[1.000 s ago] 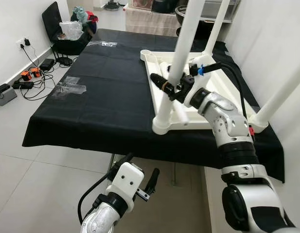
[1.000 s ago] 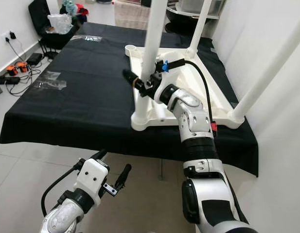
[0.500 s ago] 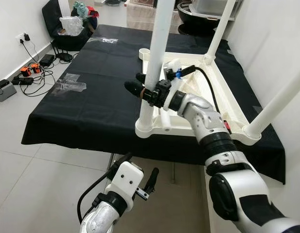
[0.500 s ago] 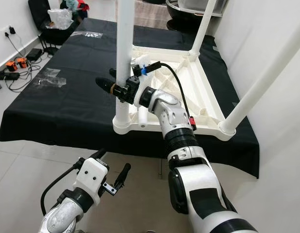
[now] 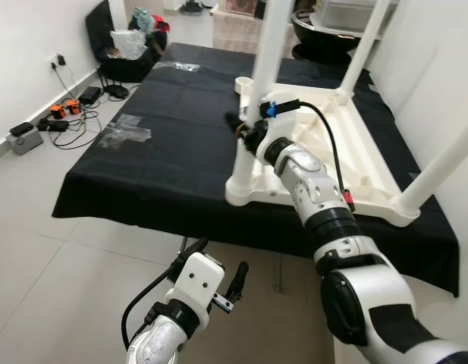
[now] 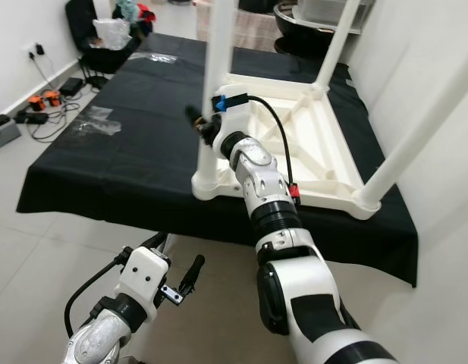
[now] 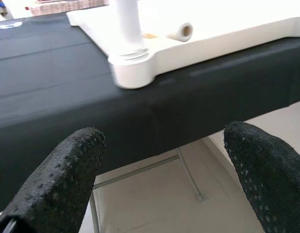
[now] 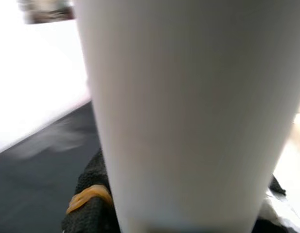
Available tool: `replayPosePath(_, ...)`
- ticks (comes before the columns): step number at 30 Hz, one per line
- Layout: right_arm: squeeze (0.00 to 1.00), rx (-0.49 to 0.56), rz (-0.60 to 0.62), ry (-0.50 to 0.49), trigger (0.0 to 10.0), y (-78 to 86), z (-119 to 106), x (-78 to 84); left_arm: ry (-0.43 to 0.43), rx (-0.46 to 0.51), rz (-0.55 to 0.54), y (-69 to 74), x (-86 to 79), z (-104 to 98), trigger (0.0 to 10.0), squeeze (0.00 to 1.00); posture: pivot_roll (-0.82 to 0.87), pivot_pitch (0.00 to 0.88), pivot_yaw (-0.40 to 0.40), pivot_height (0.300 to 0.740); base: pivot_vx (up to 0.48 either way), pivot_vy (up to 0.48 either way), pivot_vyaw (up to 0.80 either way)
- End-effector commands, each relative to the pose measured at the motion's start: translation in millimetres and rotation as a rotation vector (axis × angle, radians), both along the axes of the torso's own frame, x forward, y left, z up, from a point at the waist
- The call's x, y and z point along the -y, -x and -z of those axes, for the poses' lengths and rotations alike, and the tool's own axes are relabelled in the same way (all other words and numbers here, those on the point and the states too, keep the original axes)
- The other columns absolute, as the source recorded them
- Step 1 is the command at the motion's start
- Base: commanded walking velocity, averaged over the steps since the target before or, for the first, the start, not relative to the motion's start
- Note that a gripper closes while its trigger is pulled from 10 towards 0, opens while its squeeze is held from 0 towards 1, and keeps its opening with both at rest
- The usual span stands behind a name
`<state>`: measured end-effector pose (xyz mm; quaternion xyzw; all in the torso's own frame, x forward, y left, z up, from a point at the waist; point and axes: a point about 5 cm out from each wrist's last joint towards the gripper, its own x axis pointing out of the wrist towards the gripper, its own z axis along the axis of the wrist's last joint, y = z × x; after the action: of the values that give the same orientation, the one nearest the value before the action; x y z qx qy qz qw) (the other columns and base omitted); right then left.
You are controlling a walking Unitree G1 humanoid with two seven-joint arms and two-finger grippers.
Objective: Building children table
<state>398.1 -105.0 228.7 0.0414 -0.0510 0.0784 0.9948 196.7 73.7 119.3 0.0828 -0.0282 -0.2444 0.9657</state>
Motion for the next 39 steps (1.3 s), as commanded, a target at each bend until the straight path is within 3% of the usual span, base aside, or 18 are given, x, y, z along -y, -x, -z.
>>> replayPosePath(1,0.0,-0.096,0.341,-0.001,0.0,10.7,16,29.7,-0.007,-0.007,0.006,0.7,0.9,1,10.0,0.0,0.07,0.075,-0.107,0.74,0.0,0.0,0.0)
replayPosePath(3,0.0,-0.126,0.491,-0.037,0.0,22.0,19,33.6,-0.009,-0.004,0.004,0.0,0.7,1,10.0,0.0,0.07,0.078,-0.107,0.74,0.0,0.0,0.0)
replayPosePath(6,0.0,-0.133,0.508,-0.05,0.0,24.6,18,31.3,-0.01,-0.003,0.004,-0.2,0.7,0,10.0,0.0,0.07,0.079,-0.106,0.74,0.0,0.0,0.0)
replayPosePath(11,0.0,-0.123,0.464,-0.067,0.0,24.8,13,14.1,-0.011,-0.002,0.007,-0.5,1.1,0,10.0,0.0,0.07,0.084,-0.109,0.74,0.0,0.0,0.0)
replayPosePath(12,0.0,-0.115,0.449,-0.067,6.6,23.9,11,10.8,-0.011,-0.003,0.007,-0.5,1.2,0,10.0,0.0,0.07,0.084,-0.109,0.74,0.0,0.0,0.0)
replayPosePath(13,0.0,-0.115,0.449,-0.067,6.6,23.9,11,10.8,-0.011,-0.003,0.007,-0.5,1.2,0,10.0,0.0,0.07,0.084,-0.109,0.74,0.0,0.0,0.0)
replayPosePath(14,0.0,-0.103,0.432,-0.071,10.0,22.9,10,9.0,-0.011,-0.003,0.007,-0.5,1.2,0,10.0,0.0,0.07,0.084,-0.109,0.74,0.0,0.0,0.0)
replayPosePath(15,1.0,-0.068,0.434,-0.068,10.0,23.7,4,9.9,-0.011,-0.003,0.005,-0.7,1.1,0,10.0,0.0,0.07,0.089,-0.11,0.74,0.0,0.0,0.0)
replayPosePath(20,1.0,-0.013,0.462,-0.069,10.0,28.9,-11,12.8,-0.009,-0.004,0.005,-1.0,0.7,0,10.0,0.0,0.06,0.092,-0.106,0.74,0.0,0.0,0.0)
replayPosePath(21,0.0,0.016,0.413,-0.081,10.0,26.1,-16,12.6,-0.009,-0.005,0.005,-1.0,0.8,0,10.0,0.0,0.06,0.092,-0.107,0.74,0.0,0.0,0.0)
replayPosePath(22,0.0,0.016,0.413,-0.081,10.0,26.1,-16,12.6,-0.009,-0.005,0.005,-1.0,0.8,0,10.0,0.0,0.06,0.092,-0.107,0.74,0.0,0.0,0.0)
replayPosePath(24,0.0,0.073,0.177,-0.138,10.0,17.2,-26,7.7,-0.008,-0.005,0.007,-1.1,1.2,0,10.0,0.0,0.06,0.089,-0.115,0.74,0.0,0.0,0.0)
replayPosePath(25,0.0,0.073,0.177,-0.138,10.0,17.2,-26,7.7,-0.008,-0.005,0.007,-1.1,1.2,0,10.0,0.0,0.06,0.089,-0.115,0.74,0.0,0.0,0.0)
replayPosePath(27,0.0,0.073,-0.139,-0.203,10.0,13.5,-26,9.0,-0.008,-0.004,0.006,-1.2,1.6,0,10.0,0.0,0.07,0.087,-0.116,0.74,0.0,0.0,0.0)
replayPosePath(28,0.0,0.073,-0.139,-0.203,10.0,13.5,-26,9.0,-0.008,-0.004,0.006,-1.2,1.6,0,10.0,0.0,0.07,0.087,-0.116,0.74,0.0,0.0,0.0)
replayPosePath(31,0.0,0.05,-0.424,-0.202,10.0,17.3,-19,12.0,-0.008,-0.003,0.005,-1.5,1.7,0,10.0,0.0,0.07,0.087,-0.114,0.74,0.0,0.0,0.0)
replayPosePath(36,0.0,0.037,-0.607,-0.27,10.0,18.4,-23,12.7,-0.003,-0.005,0.006,-1.7,1.6,0,10.0,0.0,0.07,0.087,-0.114,0.74,0.0,0.0,0.0)
replayPosePath(39,0.0,0.051,-0.828,-0.251,10.0,21.5,-23,-2.2,-0.003,-0.003,0.007,-1.6,1.6,0,10.0,0.0,0.07,0.087,-0.114,0.74,0.0,0.0,0.0)
